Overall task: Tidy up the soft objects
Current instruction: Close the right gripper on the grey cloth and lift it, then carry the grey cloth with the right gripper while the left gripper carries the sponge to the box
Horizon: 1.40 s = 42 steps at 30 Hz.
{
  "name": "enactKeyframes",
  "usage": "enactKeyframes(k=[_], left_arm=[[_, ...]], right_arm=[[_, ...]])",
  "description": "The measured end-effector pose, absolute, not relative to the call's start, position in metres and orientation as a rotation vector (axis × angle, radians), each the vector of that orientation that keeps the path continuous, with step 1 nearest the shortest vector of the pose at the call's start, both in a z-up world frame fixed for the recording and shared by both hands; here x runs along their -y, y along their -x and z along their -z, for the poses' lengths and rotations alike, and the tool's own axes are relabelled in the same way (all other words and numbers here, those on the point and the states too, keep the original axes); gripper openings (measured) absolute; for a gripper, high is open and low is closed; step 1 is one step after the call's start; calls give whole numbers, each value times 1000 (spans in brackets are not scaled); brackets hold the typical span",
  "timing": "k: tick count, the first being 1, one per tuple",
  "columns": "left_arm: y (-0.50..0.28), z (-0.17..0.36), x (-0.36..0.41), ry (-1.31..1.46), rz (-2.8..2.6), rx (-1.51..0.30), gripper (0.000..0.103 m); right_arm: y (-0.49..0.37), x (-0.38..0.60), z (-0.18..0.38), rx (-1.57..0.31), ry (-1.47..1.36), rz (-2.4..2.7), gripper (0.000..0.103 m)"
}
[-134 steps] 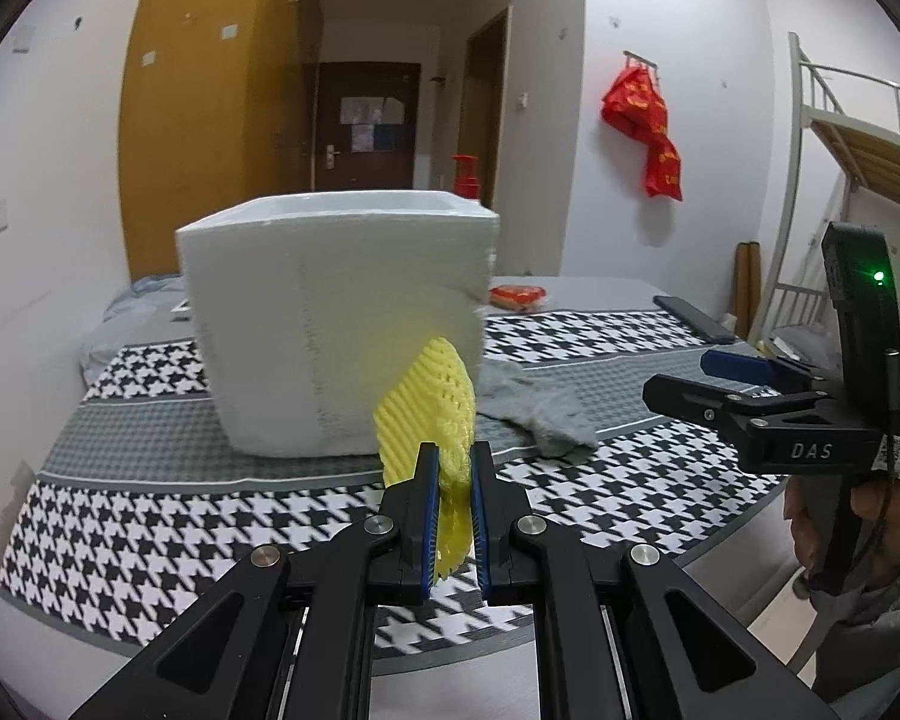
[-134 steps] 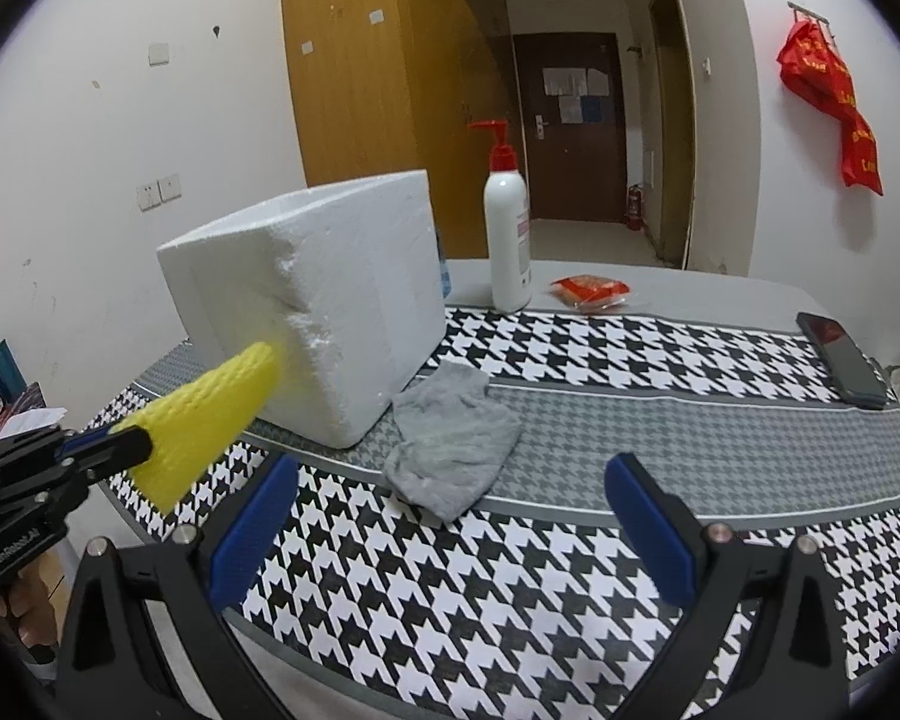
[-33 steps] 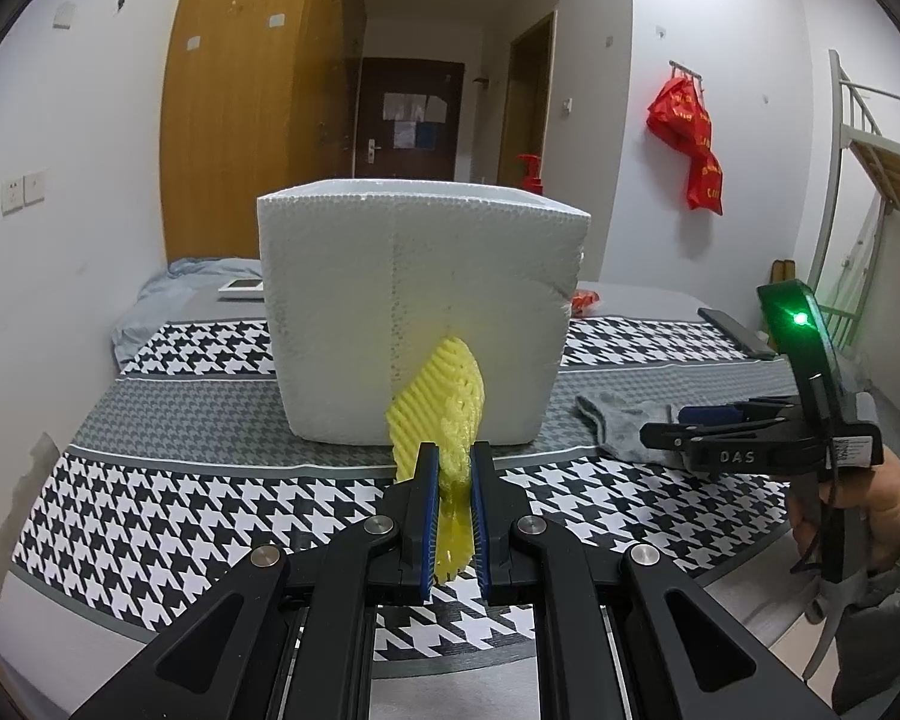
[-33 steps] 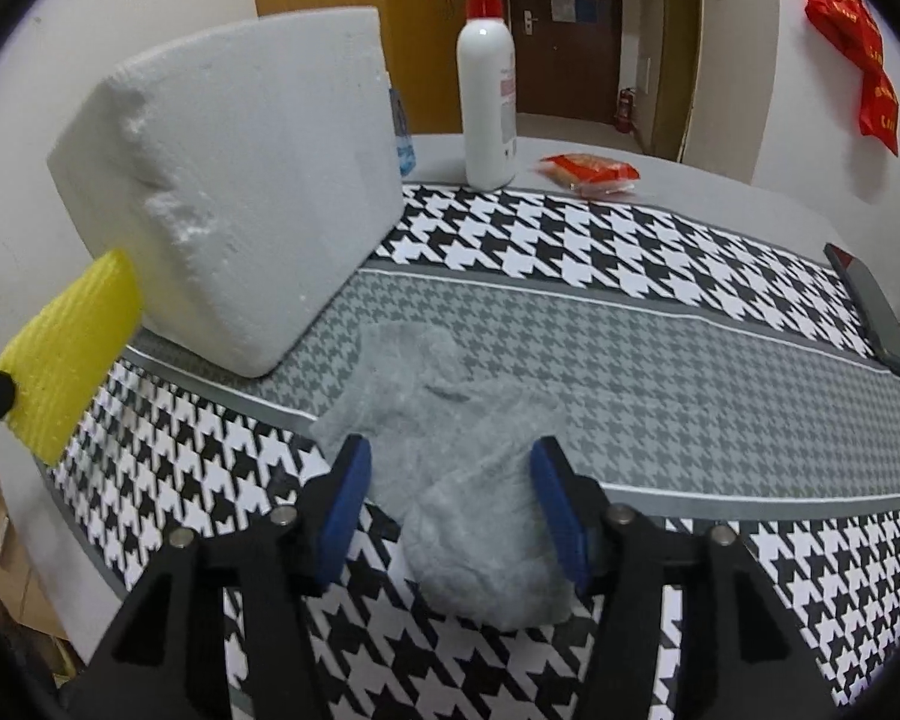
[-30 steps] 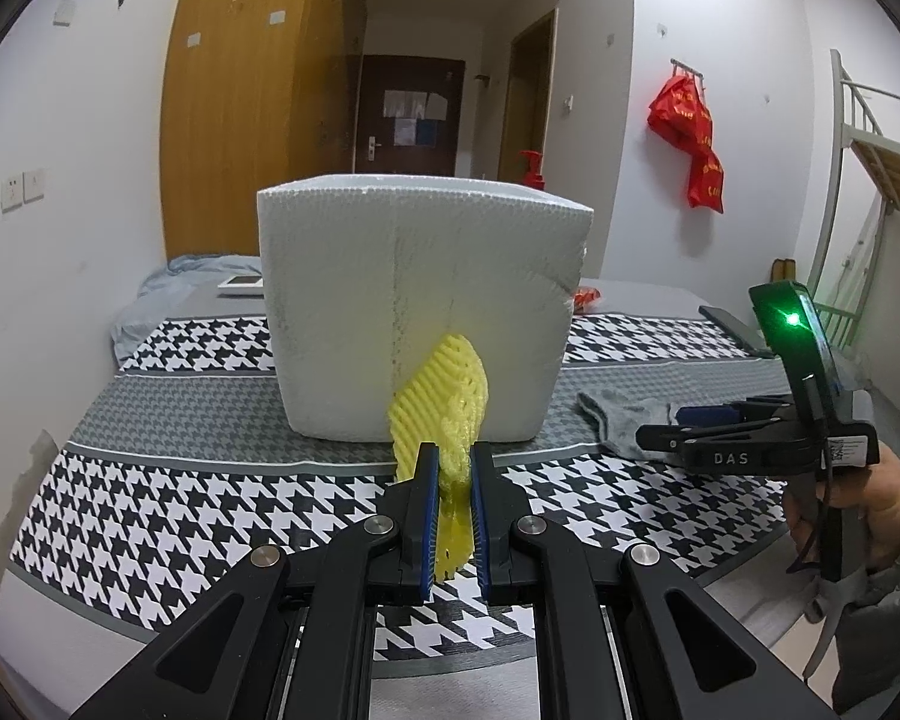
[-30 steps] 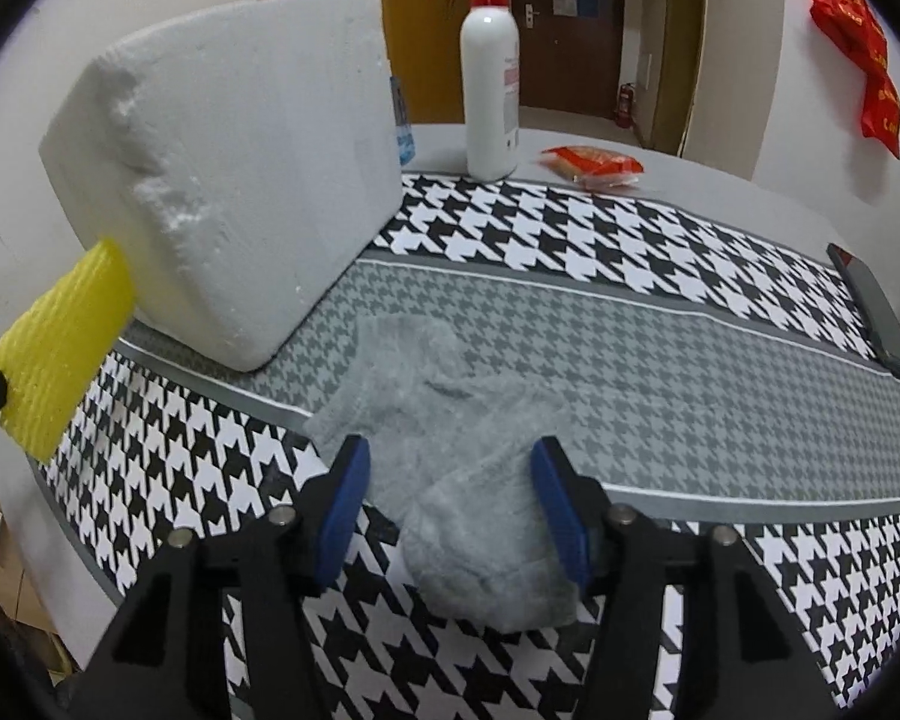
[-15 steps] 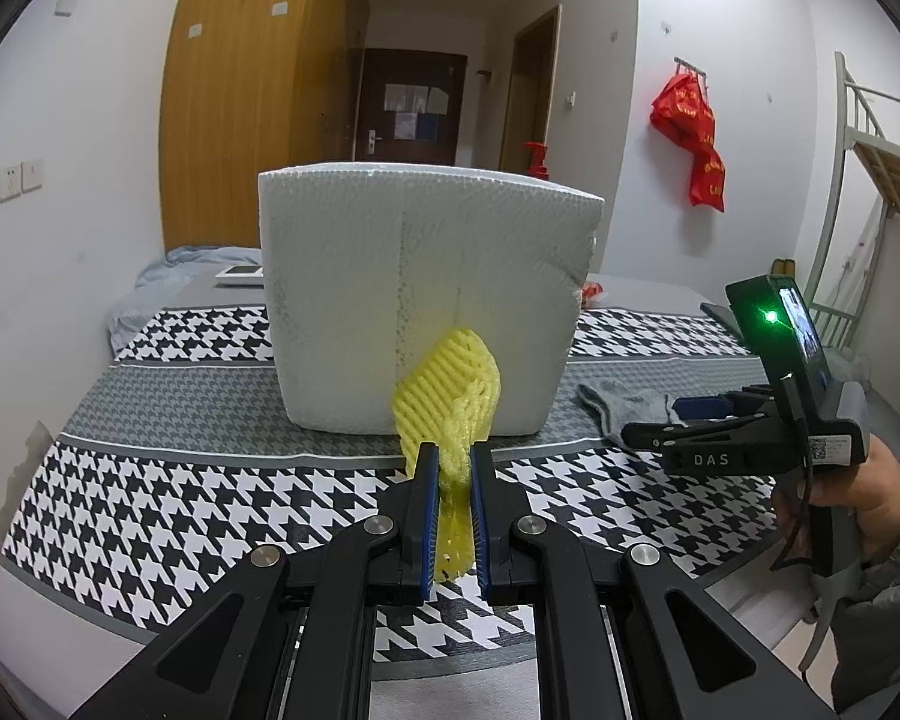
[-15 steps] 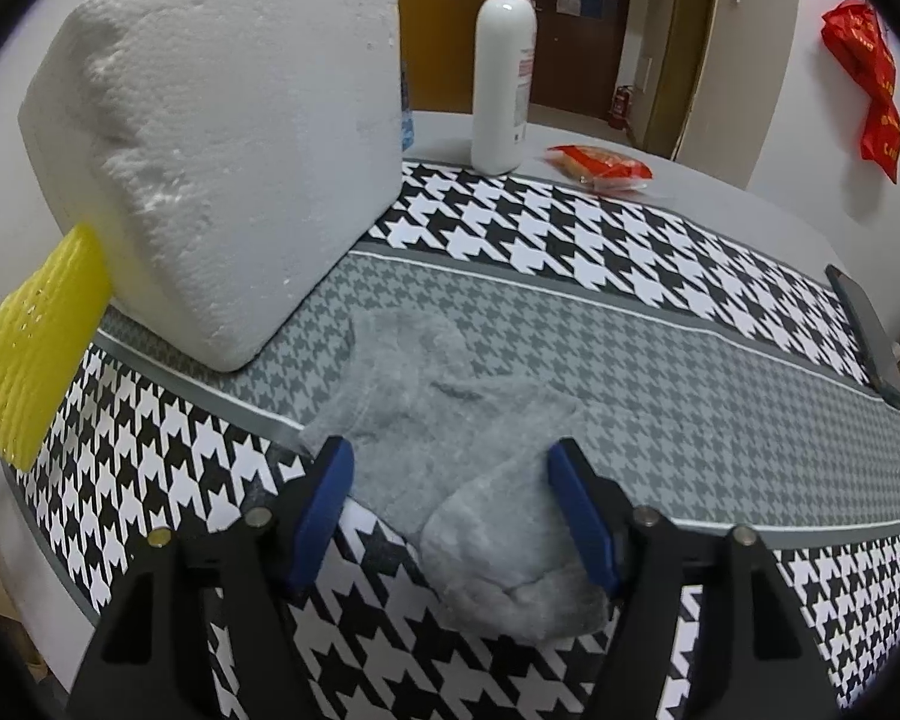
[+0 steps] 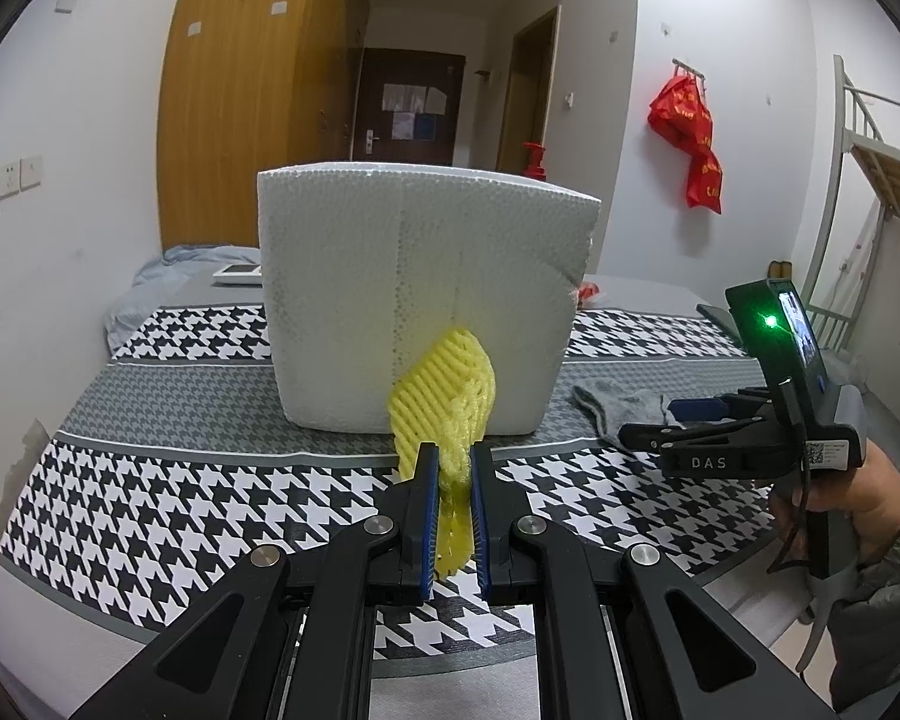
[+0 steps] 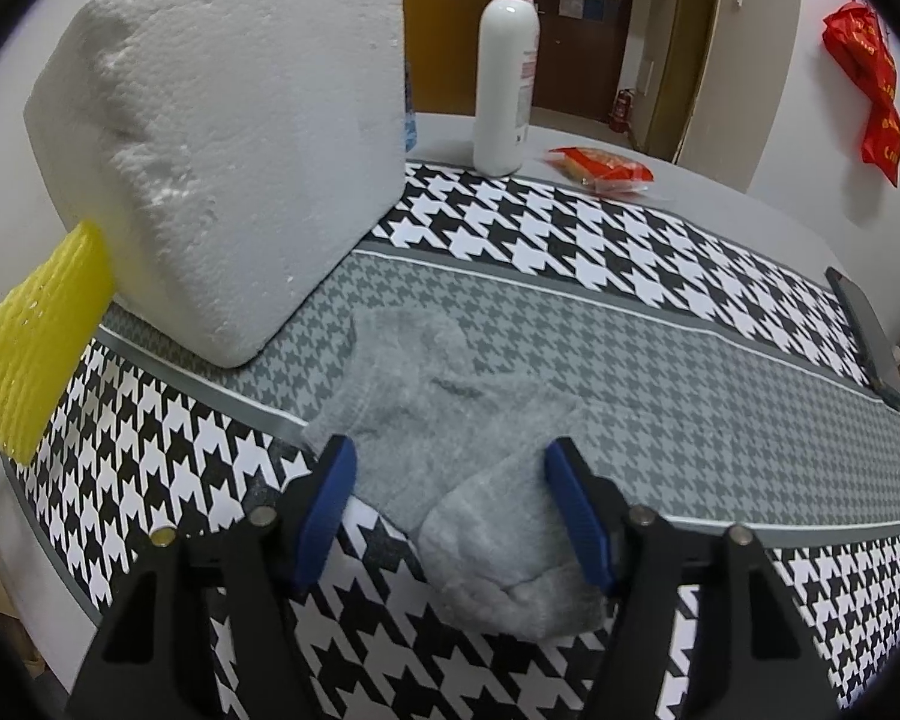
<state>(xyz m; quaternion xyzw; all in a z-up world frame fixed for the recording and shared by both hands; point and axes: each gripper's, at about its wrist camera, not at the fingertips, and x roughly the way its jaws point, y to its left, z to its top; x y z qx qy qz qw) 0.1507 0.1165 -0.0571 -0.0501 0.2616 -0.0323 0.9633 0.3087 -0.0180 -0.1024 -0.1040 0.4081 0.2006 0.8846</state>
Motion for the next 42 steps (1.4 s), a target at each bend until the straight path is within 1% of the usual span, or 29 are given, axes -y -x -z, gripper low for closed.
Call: enactKeyframes(k=[1,2,3,10,26,42], left_arm=[[-150,56,-117,101,65,-528,10],[-149,56,-117,100,65,-527,10],[-148,55,-117,97,62,-528,10],[-144,50,-114,89,61,-523,10],[-136,37,-101,61,55,-500,10],[-115,13,-103,19,36,-446,10]], right_arm=[[-307,21,101,-850,199,-419,28],[-306,24,100,-854,179,-429,20],[-305,26,100,-854,173,-443,18],[-293,31,96,-833,150,-472,18],[-244,41,49,-676,92,-568,18],[-211,25,21,-552,58,-690,18]])
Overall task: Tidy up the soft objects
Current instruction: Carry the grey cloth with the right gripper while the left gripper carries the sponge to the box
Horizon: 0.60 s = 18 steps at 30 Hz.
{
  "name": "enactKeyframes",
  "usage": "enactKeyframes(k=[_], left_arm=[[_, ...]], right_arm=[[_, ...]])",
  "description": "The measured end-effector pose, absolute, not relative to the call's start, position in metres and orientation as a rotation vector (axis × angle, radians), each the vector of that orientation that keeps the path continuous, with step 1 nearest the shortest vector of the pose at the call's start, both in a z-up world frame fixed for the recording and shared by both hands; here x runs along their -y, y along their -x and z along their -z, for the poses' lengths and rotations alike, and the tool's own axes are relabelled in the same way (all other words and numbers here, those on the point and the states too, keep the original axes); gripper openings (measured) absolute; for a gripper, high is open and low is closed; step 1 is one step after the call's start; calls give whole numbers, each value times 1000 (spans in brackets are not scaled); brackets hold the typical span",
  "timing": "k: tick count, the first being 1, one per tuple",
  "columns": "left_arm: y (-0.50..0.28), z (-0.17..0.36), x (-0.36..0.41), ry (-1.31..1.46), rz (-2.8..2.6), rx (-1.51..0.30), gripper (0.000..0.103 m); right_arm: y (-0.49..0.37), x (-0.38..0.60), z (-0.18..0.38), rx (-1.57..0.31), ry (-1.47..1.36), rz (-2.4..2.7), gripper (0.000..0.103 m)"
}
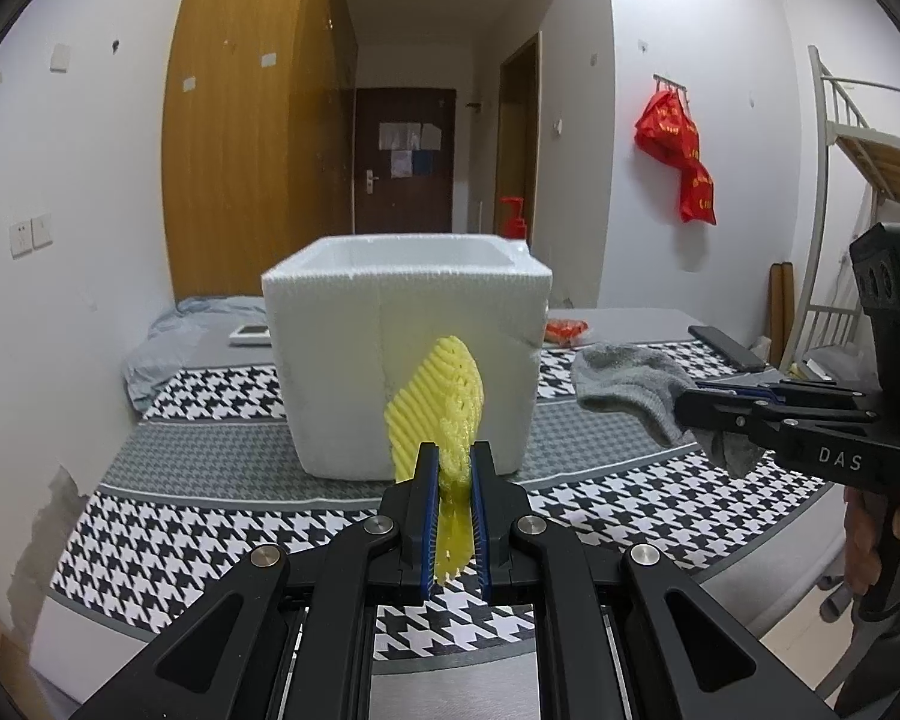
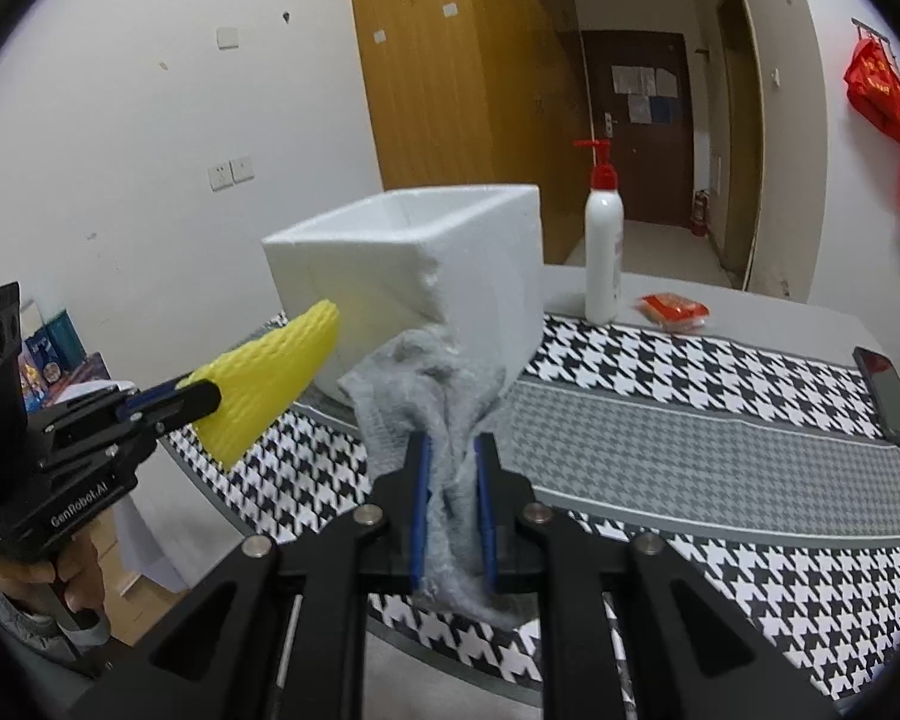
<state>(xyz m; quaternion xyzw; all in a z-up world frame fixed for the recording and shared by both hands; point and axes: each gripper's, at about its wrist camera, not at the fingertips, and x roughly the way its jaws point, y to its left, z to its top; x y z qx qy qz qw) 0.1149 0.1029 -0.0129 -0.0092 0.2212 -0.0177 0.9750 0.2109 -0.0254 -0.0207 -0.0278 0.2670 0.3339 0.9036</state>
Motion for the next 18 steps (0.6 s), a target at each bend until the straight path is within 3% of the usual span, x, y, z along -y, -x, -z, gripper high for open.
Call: enactKeyframes(k=[18], left_arm=[[-88,-37,-117,-2,0,-317,10]], right_arm=[[-194,6,-30,-412,82,-766,18]])
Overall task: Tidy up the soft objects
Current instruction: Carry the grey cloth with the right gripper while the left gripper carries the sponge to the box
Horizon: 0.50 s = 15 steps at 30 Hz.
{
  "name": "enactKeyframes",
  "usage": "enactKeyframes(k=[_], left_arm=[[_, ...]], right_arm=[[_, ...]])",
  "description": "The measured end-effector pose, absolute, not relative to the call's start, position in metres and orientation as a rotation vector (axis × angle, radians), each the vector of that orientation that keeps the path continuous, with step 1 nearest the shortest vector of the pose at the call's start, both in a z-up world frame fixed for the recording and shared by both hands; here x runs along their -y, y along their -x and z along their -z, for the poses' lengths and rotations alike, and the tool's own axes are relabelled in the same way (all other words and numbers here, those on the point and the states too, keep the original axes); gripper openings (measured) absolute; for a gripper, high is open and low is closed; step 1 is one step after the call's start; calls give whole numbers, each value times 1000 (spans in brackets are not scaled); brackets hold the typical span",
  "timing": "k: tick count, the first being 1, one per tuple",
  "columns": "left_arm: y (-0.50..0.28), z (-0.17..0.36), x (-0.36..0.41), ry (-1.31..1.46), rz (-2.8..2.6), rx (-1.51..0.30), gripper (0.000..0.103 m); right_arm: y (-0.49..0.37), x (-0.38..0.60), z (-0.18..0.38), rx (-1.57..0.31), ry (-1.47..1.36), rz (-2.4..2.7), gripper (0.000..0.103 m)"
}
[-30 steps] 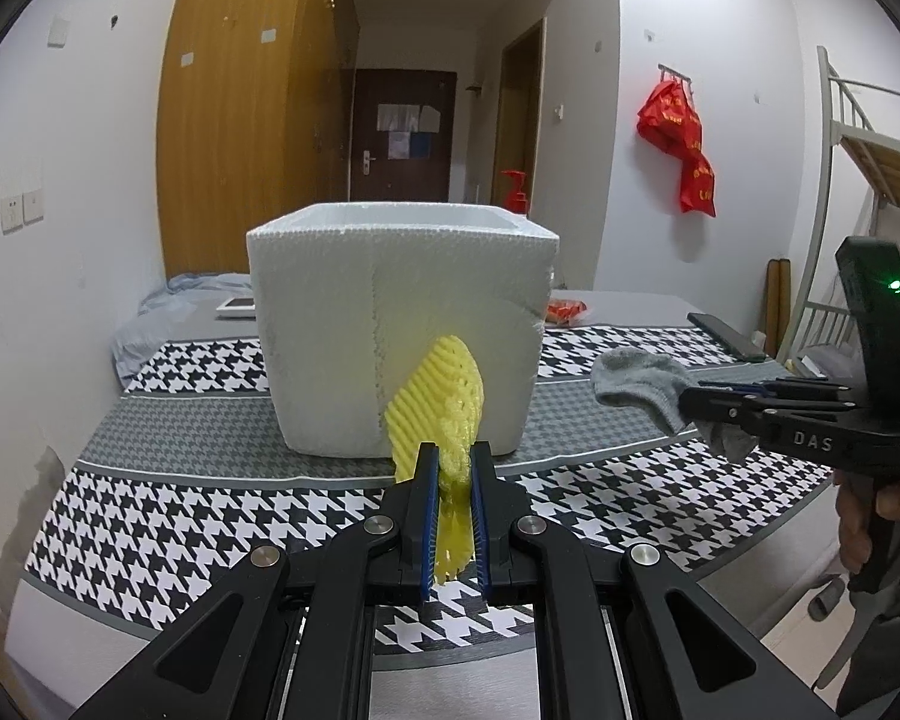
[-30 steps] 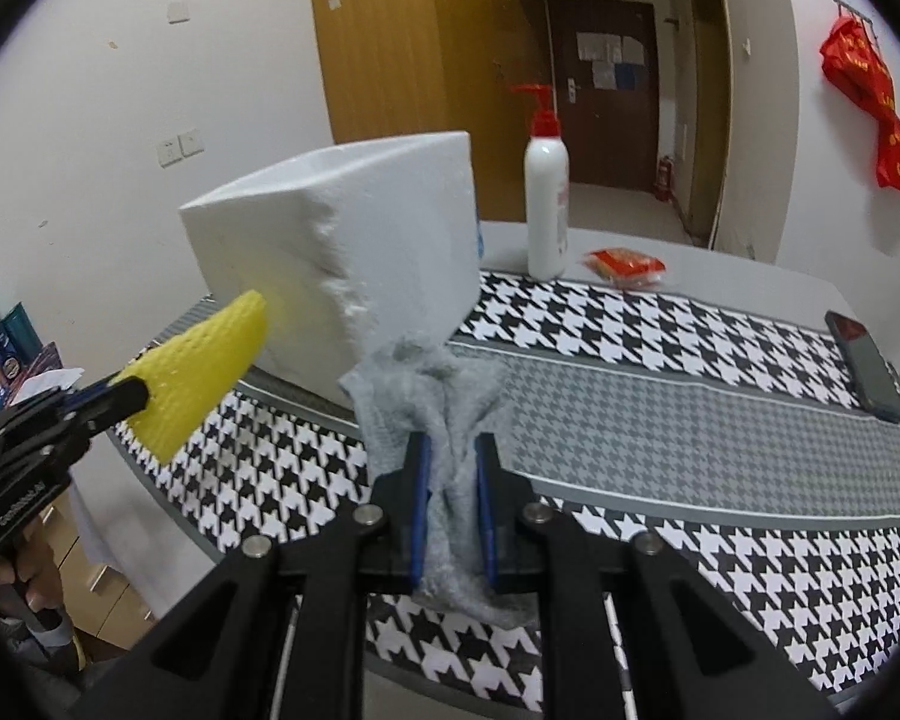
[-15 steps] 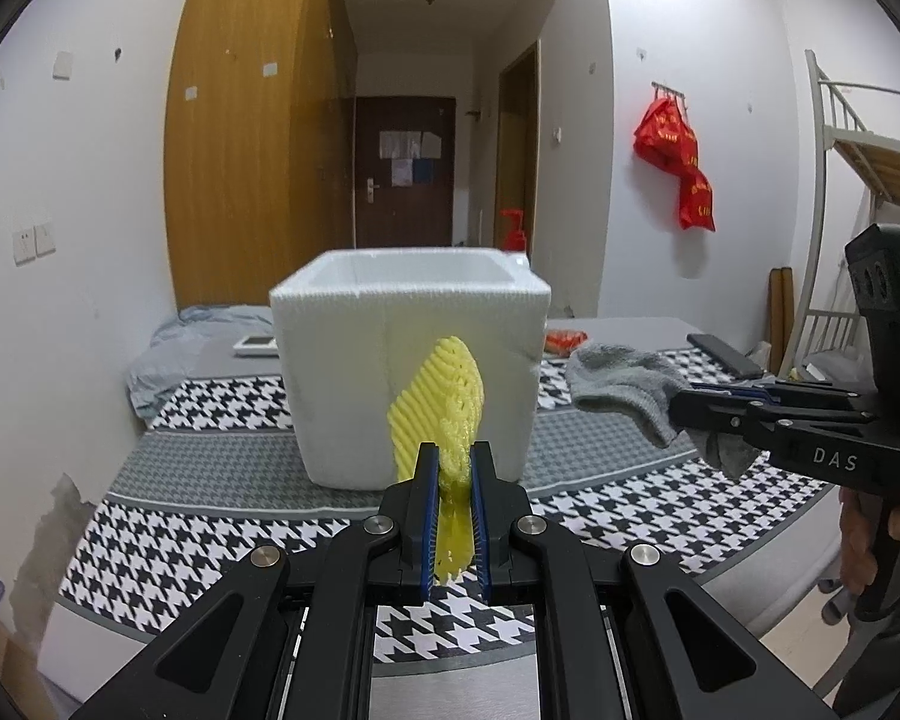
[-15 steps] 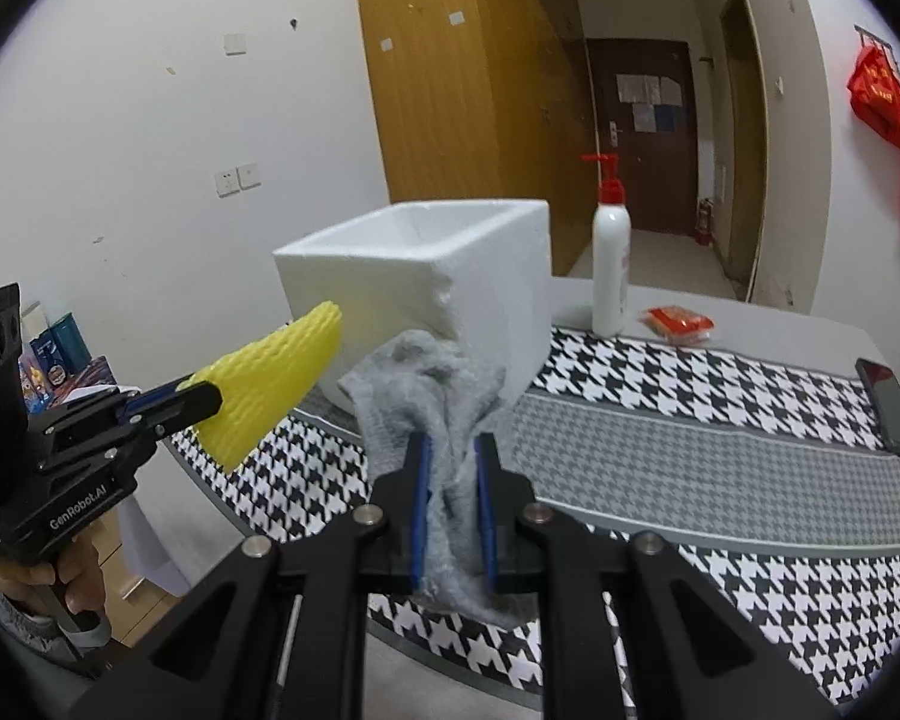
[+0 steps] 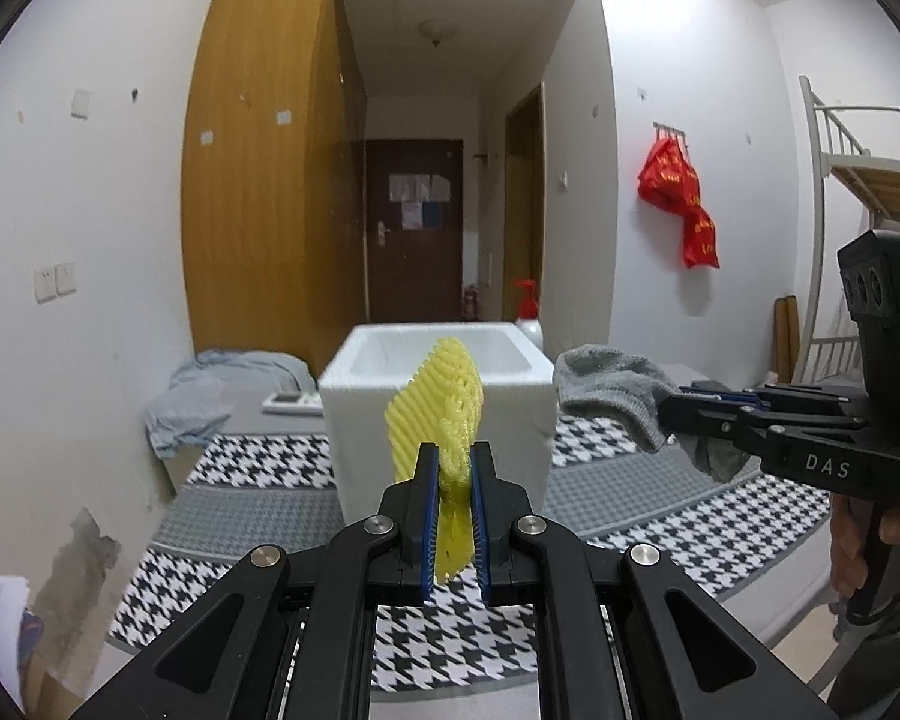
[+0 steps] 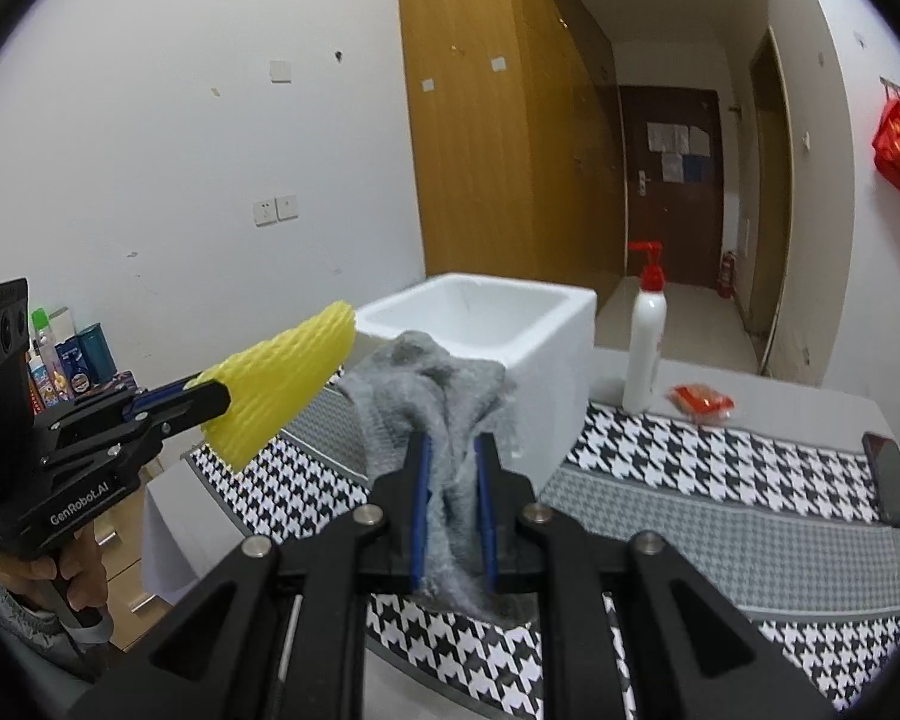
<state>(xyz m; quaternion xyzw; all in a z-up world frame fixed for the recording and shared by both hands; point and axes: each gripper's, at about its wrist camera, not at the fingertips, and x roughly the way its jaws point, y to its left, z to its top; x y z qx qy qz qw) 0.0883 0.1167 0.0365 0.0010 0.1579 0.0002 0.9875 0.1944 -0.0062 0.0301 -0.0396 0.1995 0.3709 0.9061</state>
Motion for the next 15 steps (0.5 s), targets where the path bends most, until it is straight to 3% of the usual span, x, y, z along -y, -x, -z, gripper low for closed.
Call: enactKeyframes(k=[15], left_arm=[[-98,-65,-124,-28,-6,-253,10]], right_arm=[[-203,-3,-61,-341,89,-771,18]])
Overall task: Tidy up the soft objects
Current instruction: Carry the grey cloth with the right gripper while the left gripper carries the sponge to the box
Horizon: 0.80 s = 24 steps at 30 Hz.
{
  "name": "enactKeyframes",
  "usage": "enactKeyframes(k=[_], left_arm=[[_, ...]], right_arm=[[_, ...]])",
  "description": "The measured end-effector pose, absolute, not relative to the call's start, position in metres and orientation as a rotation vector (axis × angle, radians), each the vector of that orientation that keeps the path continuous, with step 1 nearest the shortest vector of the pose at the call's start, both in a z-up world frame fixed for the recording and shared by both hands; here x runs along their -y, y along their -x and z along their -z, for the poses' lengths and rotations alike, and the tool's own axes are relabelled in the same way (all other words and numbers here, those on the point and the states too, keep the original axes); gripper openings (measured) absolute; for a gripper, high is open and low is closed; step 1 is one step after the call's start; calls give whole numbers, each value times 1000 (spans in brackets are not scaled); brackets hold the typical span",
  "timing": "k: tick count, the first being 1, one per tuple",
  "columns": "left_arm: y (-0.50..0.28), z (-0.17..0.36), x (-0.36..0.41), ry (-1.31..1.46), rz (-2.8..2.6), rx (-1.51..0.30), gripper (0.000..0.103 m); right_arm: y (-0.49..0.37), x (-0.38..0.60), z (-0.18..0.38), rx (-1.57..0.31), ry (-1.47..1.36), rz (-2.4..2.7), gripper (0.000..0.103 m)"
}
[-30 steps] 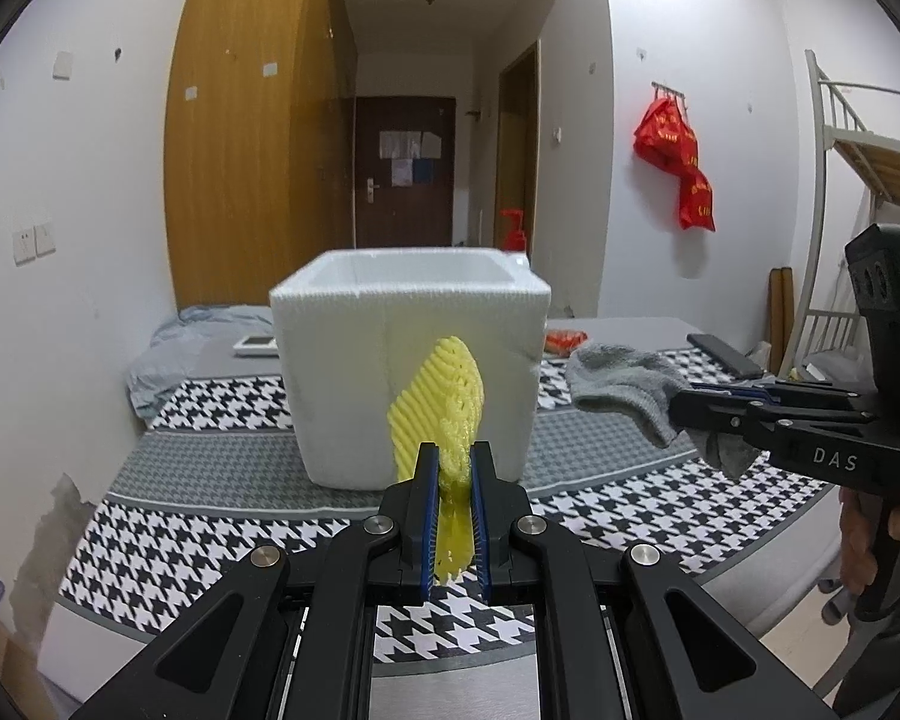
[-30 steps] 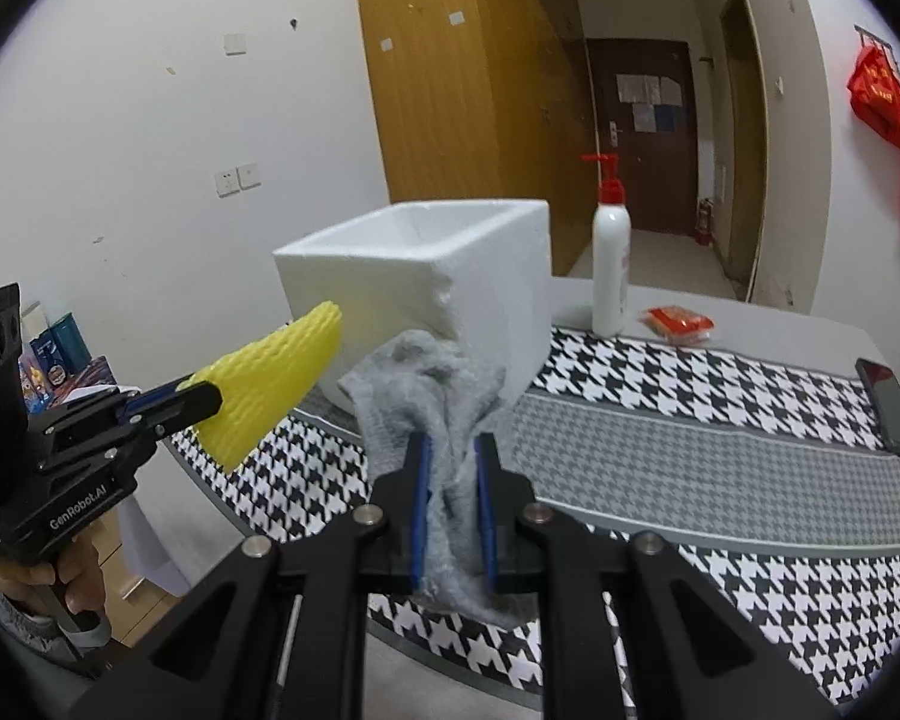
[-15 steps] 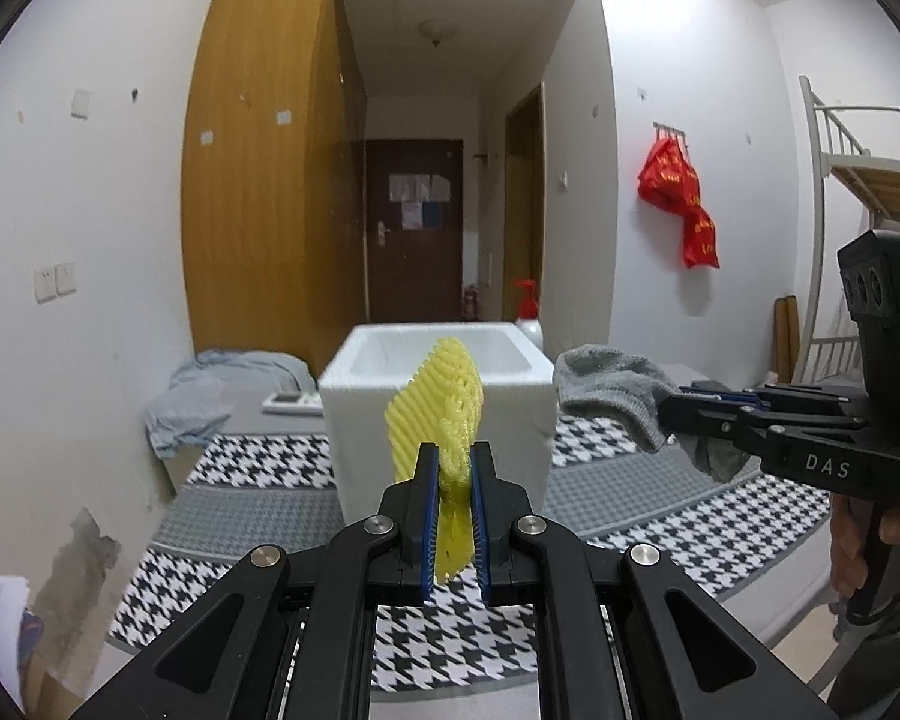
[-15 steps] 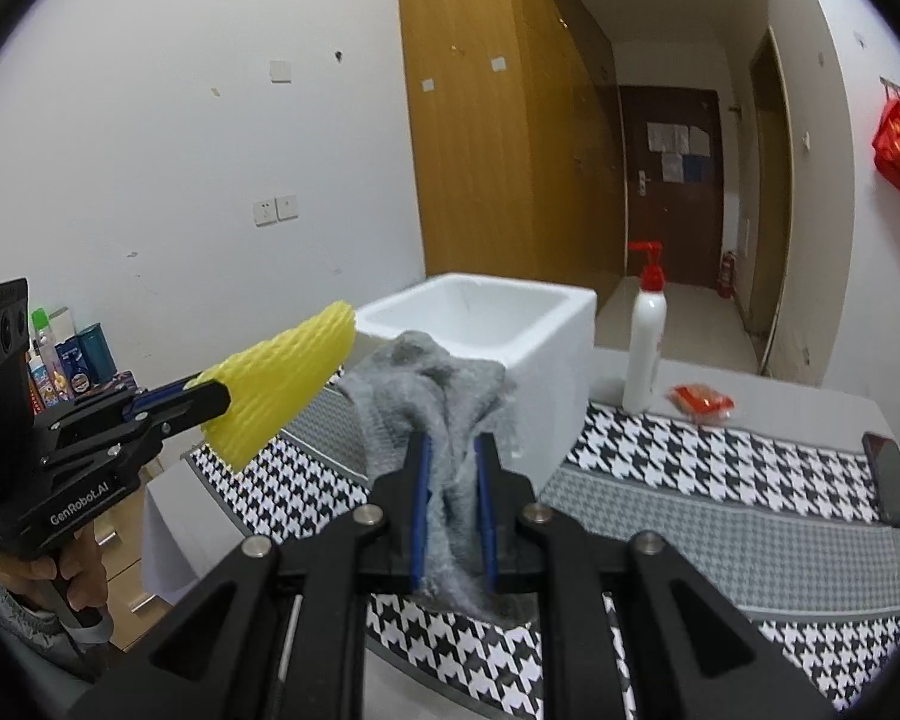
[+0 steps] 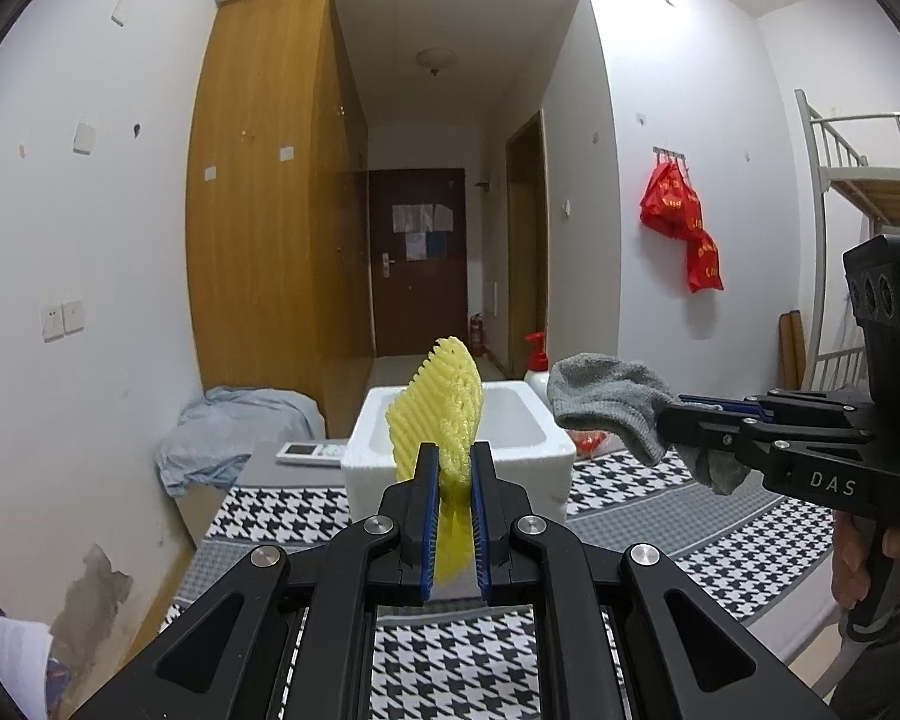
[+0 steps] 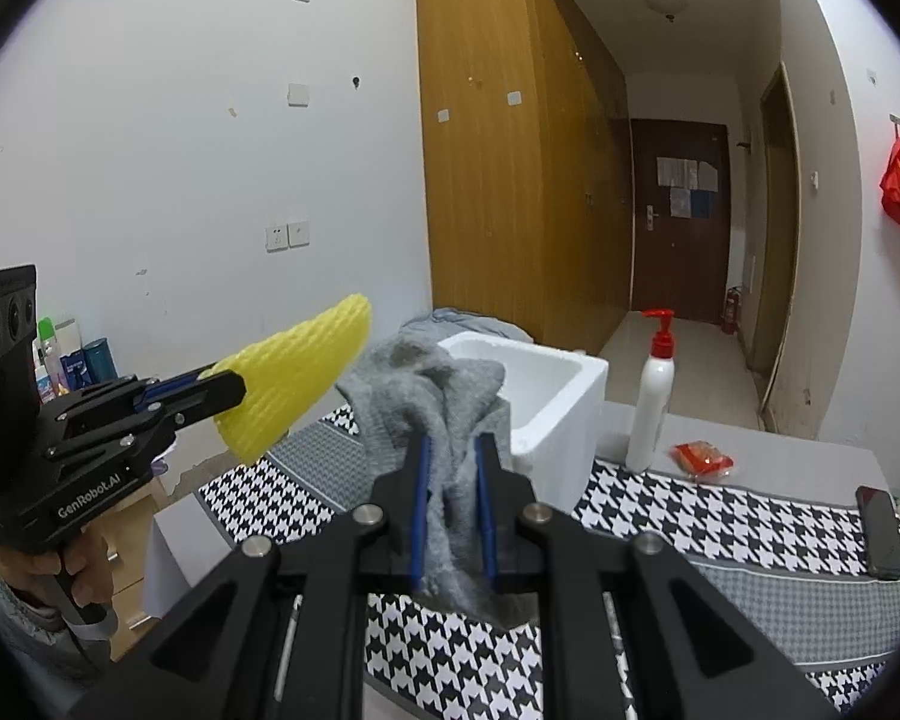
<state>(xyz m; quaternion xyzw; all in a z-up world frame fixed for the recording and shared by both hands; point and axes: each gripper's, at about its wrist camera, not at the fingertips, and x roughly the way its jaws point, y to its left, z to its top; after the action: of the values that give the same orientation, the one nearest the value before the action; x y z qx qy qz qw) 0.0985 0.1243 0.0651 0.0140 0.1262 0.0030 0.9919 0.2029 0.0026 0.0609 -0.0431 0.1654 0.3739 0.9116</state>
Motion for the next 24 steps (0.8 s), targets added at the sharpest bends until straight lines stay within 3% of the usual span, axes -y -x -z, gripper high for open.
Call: enactKeyframes(k=[24], left_arm=[[-154,-79,-144,-35,-2,-270,10]], right_arm=[[-254,-33,-70,-384,67,-761,18]])
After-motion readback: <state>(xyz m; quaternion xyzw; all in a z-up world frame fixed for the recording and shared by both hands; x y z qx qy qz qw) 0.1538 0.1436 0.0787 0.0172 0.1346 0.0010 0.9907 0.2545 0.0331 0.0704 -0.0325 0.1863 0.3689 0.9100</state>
